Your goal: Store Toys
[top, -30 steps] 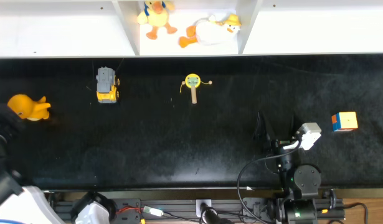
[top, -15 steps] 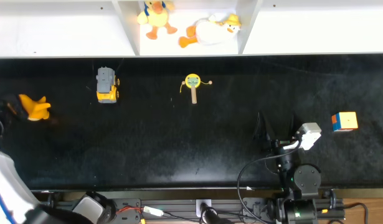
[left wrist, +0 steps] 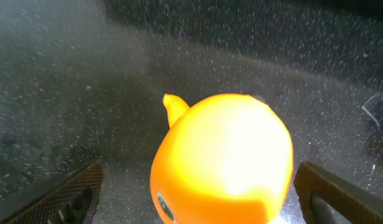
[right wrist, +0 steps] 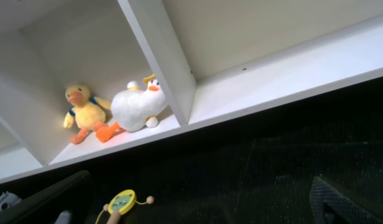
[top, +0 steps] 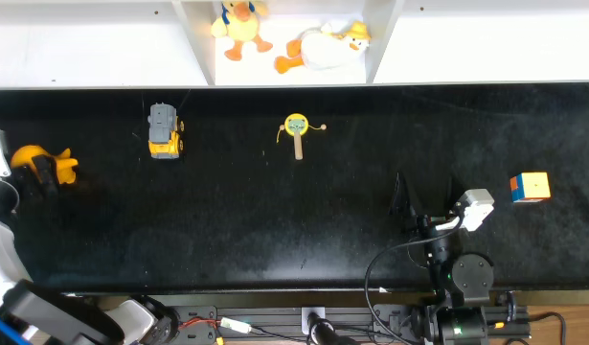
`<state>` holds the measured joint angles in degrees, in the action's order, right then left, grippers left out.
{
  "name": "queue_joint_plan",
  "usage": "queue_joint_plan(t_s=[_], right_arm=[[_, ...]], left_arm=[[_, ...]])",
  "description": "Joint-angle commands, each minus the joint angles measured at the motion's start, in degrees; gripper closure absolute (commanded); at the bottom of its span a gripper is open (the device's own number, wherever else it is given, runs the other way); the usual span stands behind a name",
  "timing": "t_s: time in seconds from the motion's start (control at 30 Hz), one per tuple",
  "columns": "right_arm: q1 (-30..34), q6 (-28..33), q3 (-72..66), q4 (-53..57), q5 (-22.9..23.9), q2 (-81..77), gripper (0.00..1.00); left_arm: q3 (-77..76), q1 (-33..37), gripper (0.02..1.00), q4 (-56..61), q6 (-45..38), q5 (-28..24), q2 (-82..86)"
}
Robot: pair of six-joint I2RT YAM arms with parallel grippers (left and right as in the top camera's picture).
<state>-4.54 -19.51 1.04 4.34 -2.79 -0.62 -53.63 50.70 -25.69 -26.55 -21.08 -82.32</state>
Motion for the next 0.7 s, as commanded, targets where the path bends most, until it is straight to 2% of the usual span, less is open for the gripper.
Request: queue_joint_plan(t_s=[0.03,0.2,0.3,0.7], right_arm=[[-0.28,-0.42,-0.76,-0.13,-0.35,0.42,0.005],[-0.28,-0.42,-0.76,-0.13,-0.33,0.42,0.005],[-0.28,-0.42,-0.76,-0.13,-0.35,0.42,0.005],[-0.28,-0.42,-0.76,-0.13,-0.35,0.42,0.005]], left_arm=[[-1.29,-0.15,0.058,1.05,-2.21,-1.4,-2.27],[-1.31,-0.63,0.137,3.19,-2.19,-2.08,-3.26],[-1.31,-1.51,0.15,4.44,-2.19,-2.08,-3.28],[-1.29,-3.85,0.492,5.18,-1.9,-2.01,-3.32]])
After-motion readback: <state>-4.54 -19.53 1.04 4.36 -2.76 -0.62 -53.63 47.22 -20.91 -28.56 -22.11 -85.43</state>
